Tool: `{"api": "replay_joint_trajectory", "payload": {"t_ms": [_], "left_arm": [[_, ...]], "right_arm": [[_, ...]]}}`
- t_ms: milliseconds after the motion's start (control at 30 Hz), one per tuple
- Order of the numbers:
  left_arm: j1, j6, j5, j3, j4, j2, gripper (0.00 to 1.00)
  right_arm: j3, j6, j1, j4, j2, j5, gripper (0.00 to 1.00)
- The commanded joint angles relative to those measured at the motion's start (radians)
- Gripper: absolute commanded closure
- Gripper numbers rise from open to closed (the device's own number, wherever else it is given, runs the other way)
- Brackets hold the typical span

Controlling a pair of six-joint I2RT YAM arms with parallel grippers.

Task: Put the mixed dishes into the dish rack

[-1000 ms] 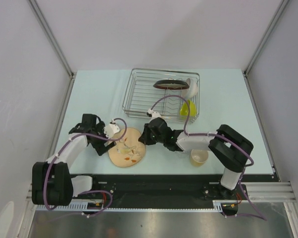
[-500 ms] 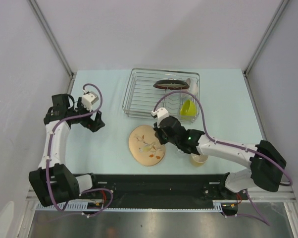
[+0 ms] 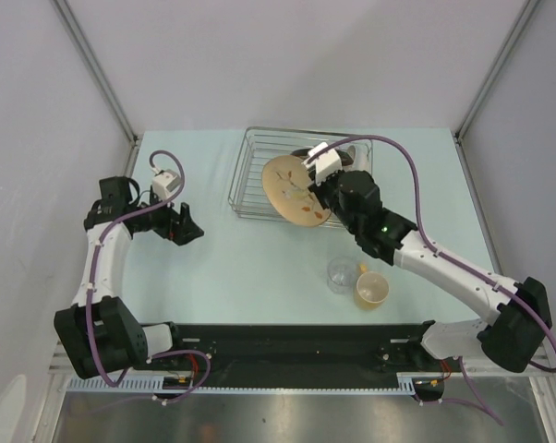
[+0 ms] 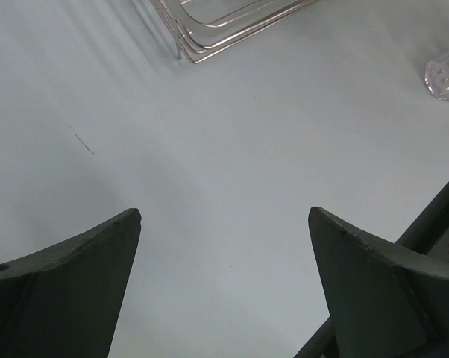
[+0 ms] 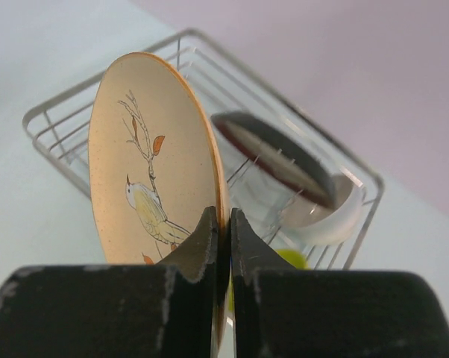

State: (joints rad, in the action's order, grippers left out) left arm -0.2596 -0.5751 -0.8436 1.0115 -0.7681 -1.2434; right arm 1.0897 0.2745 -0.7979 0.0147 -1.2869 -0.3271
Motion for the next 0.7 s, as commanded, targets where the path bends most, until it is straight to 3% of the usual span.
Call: {"api": "replay_joint_trajectory", "payload": {"t_ms": [0,367,667], "left_arm": [[-0.004,0.023,-0.046,-0.036,0.029,0.01,0.0],[-0.004,0.031,-0.043,-0.057,0.049,-0.007,0.0],[-0.006,0.037,-0.034,-0.065,0.067,-0.013,0.0]], "right_arm": [[0.116,0.189,0.037,0.309,0.025,0.01,1.0],[0.144,0.583,0.147,0.49,-0.118,0.031,1.0],[0.144,0.658,0.155,0.369,-0.12,0.079,1.0]]}}
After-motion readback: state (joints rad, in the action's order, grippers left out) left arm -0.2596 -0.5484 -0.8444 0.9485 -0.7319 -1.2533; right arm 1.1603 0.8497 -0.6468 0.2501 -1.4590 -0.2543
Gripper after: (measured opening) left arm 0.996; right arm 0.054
